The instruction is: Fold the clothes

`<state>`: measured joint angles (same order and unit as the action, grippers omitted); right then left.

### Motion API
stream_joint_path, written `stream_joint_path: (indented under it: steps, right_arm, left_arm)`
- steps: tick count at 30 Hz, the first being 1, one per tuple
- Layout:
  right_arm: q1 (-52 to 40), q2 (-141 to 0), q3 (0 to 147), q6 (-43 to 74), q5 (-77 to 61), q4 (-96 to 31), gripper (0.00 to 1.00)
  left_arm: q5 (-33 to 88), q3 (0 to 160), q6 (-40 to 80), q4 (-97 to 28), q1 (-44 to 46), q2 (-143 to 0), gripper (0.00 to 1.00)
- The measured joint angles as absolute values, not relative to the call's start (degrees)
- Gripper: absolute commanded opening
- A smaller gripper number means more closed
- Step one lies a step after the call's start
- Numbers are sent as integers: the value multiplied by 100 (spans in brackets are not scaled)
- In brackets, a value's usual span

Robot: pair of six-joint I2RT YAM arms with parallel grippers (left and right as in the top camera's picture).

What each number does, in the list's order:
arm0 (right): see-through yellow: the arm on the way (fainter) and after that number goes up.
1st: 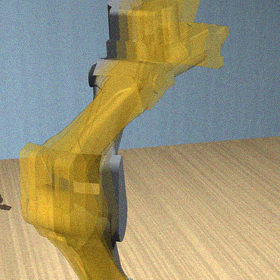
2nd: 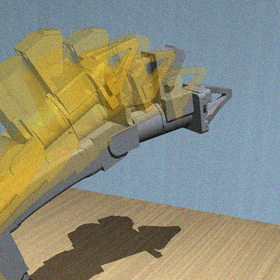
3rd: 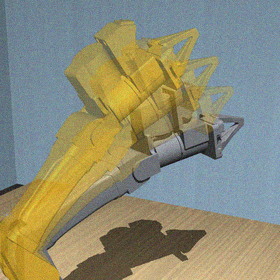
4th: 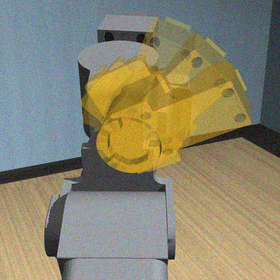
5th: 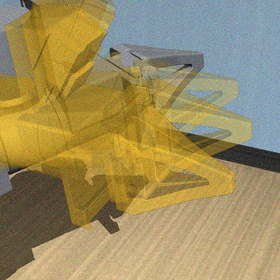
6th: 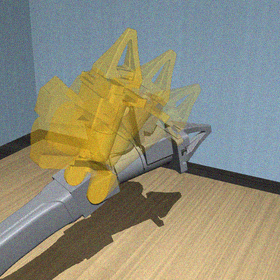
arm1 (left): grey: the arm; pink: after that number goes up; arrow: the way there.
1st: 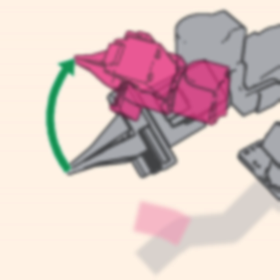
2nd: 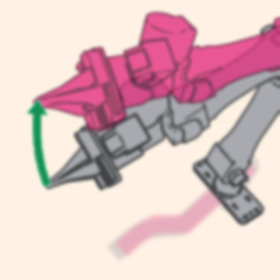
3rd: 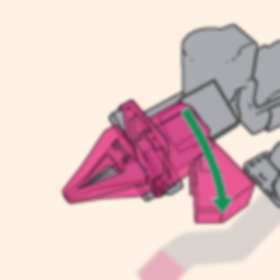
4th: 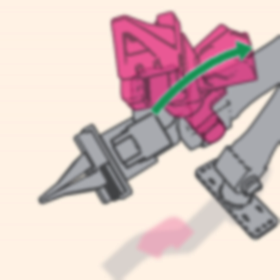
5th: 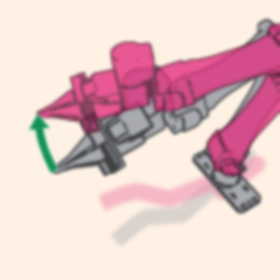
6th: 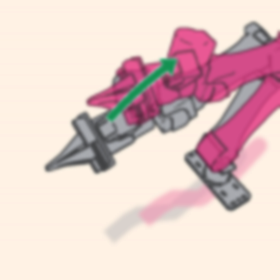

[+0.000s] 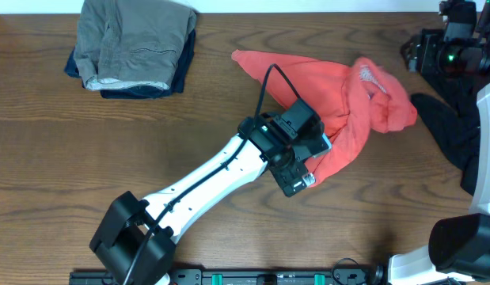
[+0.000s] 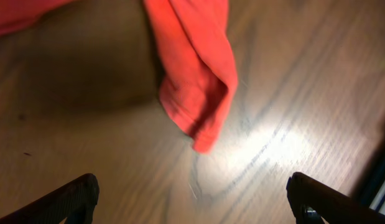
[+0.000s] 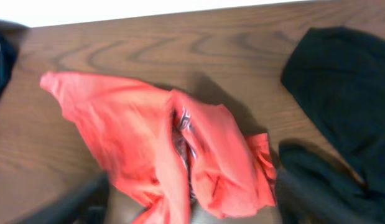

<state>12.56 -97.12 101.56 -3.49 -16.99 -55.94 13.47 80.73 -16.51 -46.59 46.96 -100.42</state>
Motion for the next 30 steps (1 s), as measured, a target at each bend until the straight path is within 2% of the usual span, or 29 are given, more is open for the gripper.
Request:
stream_joint_path:
  steps: [1,6,11,14,18,24,30]
  right_arm:
    - [1256,-9712,10156,-360,-1719,-5636,99]
    - [1251,-9712,10156,-381,-2034,-5898,99]
    - [1050,-9712,10156,-381,-2425,-6241,99]
    - [666,-9712,10156,-379,-2458,-6420,95]
    - [86,-9712,10156,-259,-2366,-6493,90]
    - [-526,-9712,10156,657,-1555,-6377,89]
    - [-657,-9712,10156,1505,-878,-6243,90]
  left_arm:
    - [1326,8075,-1599,-4613,4611,-10042,98]
    - [1170,8132,-1208,-4045,3745,-9979,98]
    - [1090,8200,-956,-2661,2670,-9946,98]
    - [1031,8235,-812,-1890,2209,-9998,98]
    - [862,8291,-530,-1125,2049,-10311,98]
    - [591,8298,292,32,1938,-11290,98]
    - [399,8309,904,364,1820,-12016,98]
